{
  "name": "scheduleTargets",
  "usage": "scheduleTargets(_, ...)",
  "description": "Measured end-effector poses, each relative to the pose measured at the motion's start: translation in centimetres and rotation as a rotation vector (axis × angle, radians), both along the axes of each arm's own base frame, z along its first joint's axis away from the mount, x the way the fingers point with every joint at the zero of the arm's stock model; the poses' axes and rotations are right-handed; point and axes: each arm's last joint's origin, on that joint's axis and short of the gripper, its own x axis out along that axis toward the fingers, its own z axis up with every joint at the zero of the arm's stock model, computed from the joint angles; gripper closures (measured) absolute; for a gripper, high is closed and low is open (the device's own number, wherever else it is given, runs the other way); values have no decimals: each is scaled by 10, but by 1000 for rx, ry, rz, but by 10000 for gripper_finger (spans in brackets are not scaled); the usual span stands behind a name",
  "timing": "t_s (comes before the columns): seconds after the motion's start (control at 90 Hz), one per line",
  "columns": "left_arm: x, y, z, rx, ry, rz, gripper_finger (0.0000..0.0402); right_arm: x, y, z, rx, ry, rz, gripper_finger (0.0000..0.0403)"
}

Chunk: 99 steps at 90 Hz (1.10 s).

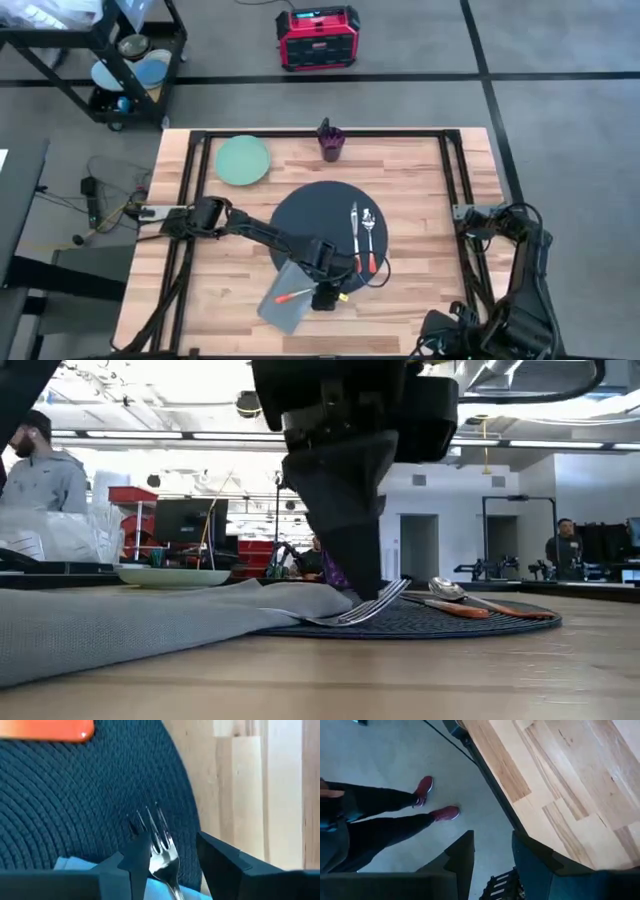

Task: Set table place
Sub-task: Put the orange fork on the table napkin

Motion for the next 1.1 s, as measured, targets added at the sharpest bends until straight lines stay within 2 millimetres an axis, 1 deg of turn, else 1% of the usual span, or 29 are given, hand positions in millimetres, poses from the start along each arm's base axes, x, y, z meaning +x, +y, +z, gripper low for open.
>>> scheduleTargets(0.122, 1, 3, 0, 53, -14, 21, 244, 1, 0, 0, 0, 0, -2, 284)
scheduleTargets(0.289, 3, 13, 0, 88, -18, 57, 244, 2, -1, 0, -1, 0, -8, 284)
scheduleTargets(0.367, 3, 20, -1, 77, 9, 107, 244, 2, -1, 0, 0, 1, -11, 284)
scheduleTargets(0.456, 3, 26, -1, 22, 46, 135, 244, 2, -1, 0, 5, 4, -23, 284)
scheduleTargets(0.556, 2, 28, 0, -20, 82, 175, 244, 2, -1, 0, 5, 5, -24, 284)
scheduleTargets(0.644, 0, 29, 3, -9, 110, 202, 244, 2, -1, 0, 5, 5, -25, 284)
scheduleTargets(0.733, 3, 30, 9, 15, 78, 225, 244, 2, -2, 0, 2, 7, -26, 284)
scheduleTargets(0.889, 11, 39, 12, 8, 20, 295, 244, 1, -3, -1, -13, 15, -26, 284)
scheduleTargets(1.1, 14, 42, 12, 1, -3, 306, 244, 0, -4, -1, -22, 20, -25, 284)
